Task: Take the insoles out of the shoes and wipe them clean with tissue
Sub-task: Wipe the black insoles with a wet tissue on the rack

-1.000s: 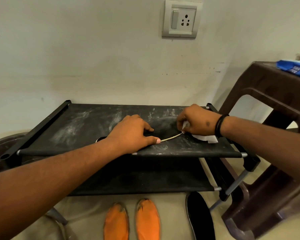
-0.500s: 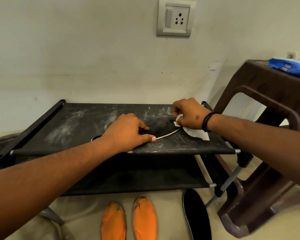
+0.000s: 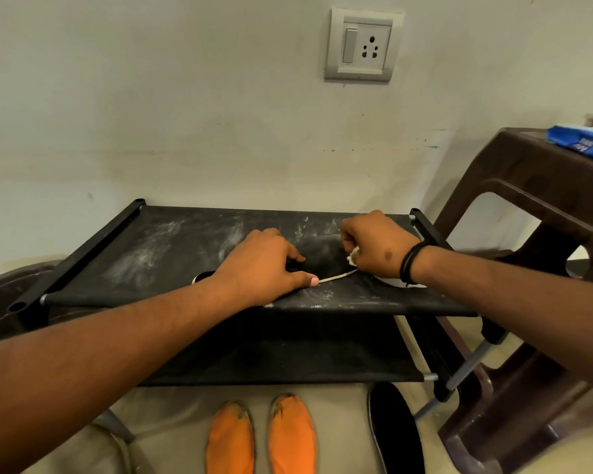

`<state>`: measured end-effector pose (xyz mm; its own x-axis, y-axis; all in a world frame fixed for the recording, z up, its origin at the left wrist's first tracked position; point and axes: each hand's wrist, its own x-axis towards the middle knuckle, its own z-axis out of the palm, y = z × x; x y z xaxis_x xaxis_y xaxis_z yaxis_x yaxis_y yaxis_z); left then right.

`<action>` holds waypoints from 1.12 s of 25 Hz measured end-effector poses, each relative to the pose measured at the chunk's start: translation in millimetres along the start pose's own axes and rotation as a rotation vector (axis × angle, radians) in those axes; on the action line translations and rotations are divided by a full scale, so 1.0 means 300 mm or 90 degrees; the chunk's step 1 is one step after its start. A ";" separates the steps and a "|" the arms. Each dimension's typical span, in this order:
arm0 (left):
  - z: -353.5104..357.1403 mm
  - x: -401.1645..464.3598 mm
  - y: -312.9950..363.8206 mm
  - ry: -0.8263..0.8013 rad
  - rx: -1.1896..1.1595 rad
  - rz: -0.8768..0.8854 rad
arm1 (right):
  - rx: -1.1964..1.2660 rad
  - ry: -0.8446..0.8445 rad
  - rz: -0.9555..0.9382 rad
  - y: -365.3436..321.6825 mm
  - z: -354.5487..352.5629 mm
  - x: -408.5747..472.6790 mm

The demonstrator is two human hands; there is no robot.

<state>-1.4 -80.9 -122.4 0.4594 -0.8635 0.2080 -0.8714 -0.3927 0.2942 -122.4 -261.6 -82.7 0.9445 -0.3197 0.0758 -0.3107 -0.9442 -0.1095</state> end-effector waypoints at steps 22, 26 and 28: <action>-0.001 0.008 0.009 0.012 0.004 -0.003 | -0.035 -0.022 -0.033 -0.067 -0.008 0.024; -0.004 0.012 0.013 0.005 0.006 -0.018 | 0.099 -0.053 -0.070 -0.114 0.002 0.027; -0.003 0.010 0.011 0.015 0.000 -0.028 | 0.004 0.004 0.006 -0.055 0.000 0.082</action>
<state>-2.8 -84.5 -119.9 0.5011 -0.8379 0.2161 -0.8503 -0.4303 0.3031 -94.0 -254.0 -78.9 0.9410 -0.3284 0.0813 -0.3182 -0.9408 -0.1168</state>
